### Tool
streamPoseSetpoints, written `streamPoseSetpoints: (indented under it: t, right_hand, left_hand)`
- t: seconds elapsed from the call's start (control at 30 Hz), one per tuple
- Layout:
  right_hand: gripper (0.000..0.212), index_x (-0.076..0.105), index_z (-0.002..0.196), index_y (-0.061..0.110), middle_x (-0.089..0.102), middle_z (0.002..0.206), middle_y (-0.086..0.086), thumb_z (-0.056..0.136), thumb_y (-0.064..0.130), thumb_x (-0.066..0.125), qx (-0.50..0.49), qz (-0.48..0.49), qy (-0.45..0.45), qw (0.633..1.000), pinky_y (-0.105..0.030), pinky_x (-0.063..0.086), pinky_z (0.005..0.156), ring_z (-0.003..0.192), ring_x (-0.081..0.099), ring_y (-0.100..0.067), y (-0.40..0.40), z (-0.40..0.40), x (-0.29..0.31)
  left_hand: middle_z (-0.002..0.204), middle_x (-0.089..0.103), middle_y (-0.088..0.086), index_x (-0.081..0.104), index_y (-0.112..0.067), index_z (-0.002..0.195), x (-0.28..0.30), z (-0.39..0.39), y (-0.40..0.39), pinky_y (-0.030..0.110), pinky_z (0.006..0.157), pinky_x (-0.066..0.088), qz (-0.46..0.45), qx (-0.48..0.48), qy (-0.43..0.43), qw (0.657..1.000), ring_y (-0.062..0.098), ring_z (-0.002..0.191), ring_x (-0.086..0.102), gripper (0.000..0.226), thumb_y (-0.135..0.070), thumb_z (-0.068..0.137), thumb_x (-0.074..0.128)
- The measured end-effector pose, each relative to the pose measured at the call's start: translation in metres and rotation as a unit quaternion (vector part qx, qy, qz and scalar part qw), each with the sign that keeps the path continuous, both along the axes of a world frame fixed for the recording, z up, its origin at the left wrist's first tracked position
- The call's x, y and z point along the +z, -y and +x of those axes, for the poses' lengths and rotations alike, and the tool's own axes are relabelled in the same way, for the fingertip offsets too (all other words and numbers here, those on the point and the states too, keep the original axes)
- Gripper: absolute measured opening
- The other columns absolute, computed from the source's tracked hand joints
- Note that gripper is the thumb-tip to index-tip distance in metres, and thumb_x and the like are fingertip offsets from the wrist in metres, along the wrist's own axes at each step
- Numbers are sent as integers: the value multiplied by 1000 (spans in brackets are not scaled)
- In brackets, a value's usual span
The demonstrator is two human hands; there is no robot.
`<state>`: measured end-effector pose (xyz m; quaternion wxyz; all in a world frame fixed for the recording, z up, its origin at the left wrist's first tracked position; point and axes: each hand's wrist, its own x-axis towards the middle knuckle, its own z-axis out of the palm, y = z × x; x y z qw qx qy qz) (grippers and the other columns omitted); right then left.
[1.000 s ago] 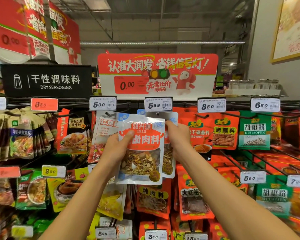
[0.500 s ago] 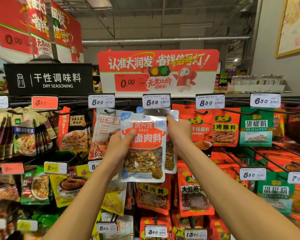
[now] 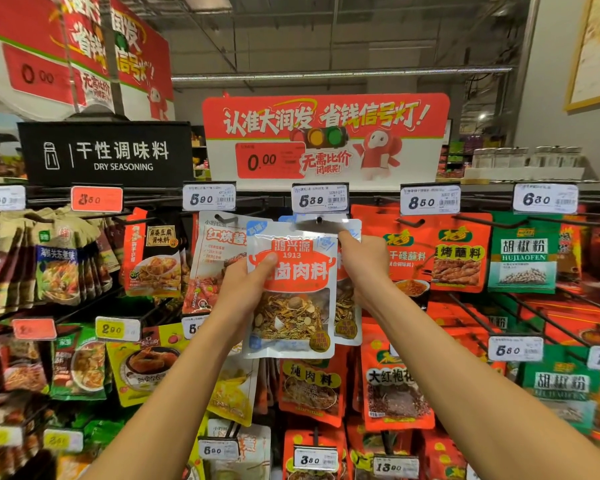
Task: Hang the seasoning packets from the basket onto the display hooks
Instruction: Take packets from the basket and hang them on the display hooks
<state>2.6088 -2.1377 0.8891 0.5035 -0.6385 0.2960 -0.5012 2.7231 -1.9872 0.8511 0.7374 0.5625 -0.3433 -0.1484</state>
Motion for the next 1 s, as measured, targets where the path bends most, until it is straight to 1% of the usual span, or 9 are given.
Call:
streamPoseSetpoints:
  t: [0.1,0.17,0.23,0.37,0.5,0.6,0.7,0.83,1.0]
  right_hand:
    - [47,70,72,11,77,78,-7,95,51,59,27,22,-13,999,-40,54,69,80,74,-31,6,-2,1]
    - [54,67,70,15,76,75,-3,98,58,50,65,39,17,997,-40,56,73,76,73,-25,9,-7,-4]
    - [57,71,77,18,77,76,-3,100,62,44,106,57,51,991,-37,58,70,74,76,-22,10,-13,-9]
    - [59,72,88,18,78,79,-3,100,65,40,107,39,69,991,-30,57,65,77,76,-20,14,-18,-9]
    - [57,71,101,7,78,91,-11,99,59,49,108,-39,71,991,-39,60,76,86,76,-27,13,-21,-10]
    - [57,67,94,1,75,94,-18,98,56,54,83,-60,67,992,-49,57,82,89,73,-34,10,-18,-9]
    - [48,62,76,8,67,77,-13,100,49,56,39,-78,43,995,-47,51,73,75,64,-28,9,-13,-5]
    - [49,66,89,-3,70,89,-24,100,44,57,29,-62,33,997,-51,53,77,80,65,-36,13,-12,-11]
    - [61,60,90,-9,60,80,-14,99,51,54,46,-67,30,996,-40,43,70,75,58,-26,12,-12,-17]
  left_hand:
    - [99,79,0,68,-17,109,4,0,9,32,80,57,1,11,3,1000,16,91,76,25,-38,96,66]
    - [96,79,-2,68,-20,106,8,-3,19,30,78,58,6,14,24,1000,15,90,76,21,-37,96,66]
    - [90,79,-6,68,-24,101,12,-8,28,26,71,58,18,24,53,998,12,86,76,14,-36,96,66]
    - [94,79,-1,68,-24,101,12,-14,39,34,78,61,25,29,56,998,14,86,76,12,-34,96,65]
    - [88,78,-13,69,-24,101,7,-14,35,15,61,55,-19,45,87,995,5,81,75,12,-35,96,65]
    - [86,78,-9,68,-25,96,10,-13,38,17,62,57,-15,70,74,995,4,79,75,13,-38,96,66]
    - [90,79,-2,68,-19,102,17,-10,43,26,67,59,18,46,25,998,12,80,77,17,-35,95,67]
    - [87,80,0,68,-15,103,17,-3,42,38,80,60,55,28,35,997,17,82,77,19,-32,95,67]
    - [86,79,-3,67,-17,105,15,-5,41,34,75,60,43,18,30,998,15,80,77,19,-33,95,66]
